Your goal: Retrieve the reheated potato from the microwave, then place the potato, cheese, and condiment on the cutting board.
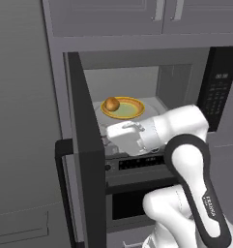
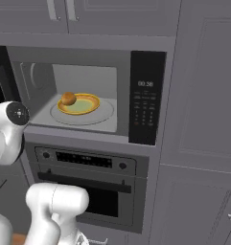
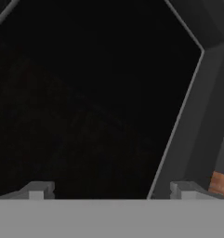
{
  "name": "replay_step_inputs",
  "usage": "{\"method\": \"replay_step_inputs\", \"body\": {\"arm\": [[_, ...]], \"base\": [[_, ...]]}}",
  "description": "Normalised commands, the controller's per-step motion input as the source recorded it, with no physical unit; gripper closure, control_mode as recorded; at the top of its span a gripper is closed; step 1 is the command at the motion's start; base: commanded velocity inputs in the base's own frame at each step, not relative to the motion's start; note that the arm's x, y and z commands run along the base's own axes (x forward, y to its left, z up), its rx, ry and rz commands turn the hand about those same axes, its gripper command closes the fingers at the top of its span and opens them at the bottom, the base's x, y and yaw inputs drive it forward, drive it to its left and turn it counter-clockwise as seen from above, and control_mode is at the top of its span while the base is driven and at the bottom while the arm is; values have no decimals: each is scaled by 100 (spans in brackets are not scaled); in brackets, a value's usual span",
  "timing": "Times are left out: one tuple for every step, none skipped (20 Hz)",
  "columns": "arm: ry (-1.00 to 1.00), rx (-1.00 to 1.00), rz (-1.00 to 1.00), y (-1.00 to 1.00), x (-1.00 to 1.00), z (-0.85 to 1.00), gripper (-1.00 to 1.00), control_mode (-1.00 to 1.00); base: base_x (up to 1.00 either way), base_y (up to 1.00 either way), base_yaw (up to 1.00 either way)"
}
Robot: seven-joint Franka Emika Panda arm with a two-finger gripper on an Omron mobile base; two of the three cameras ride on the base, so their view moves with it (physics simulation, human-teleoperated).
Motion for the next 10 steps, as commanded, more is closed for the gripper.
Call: {"method": "replay_step_inputs", "body": {"arm": [[0, -8, -12, -62, 15, 1, -100, -100], [0, -13, -9, -59, 16, 4, -100, -100], [0, -15, -9, -59, 17, 3, -100, -100], [0, -17, -9, -61, 18, 4, -100, -100], [0, -23, -7, -57, 20, 5, -100, -100], [0, -26, -8, -57, 20, 6, -100, -100], [0, -30, -11, -57, 21, 3, -100, -100], [0, -34, -18, -56, 21, 0, -100, -100], [0, -40, -23, -48, 26, 0, -100, -100], [0, -41, -24, -43, 31, -1, -100, -100]], "base": [[0, 0, 0], [0, 0, 0], [0, 0, 0], [0, 0, 0], [0, 0, 0], [0, 0, 0], [0, 0, 0], [0, 0, 0], [0, 0, 0], [0, 0, 0]]}}
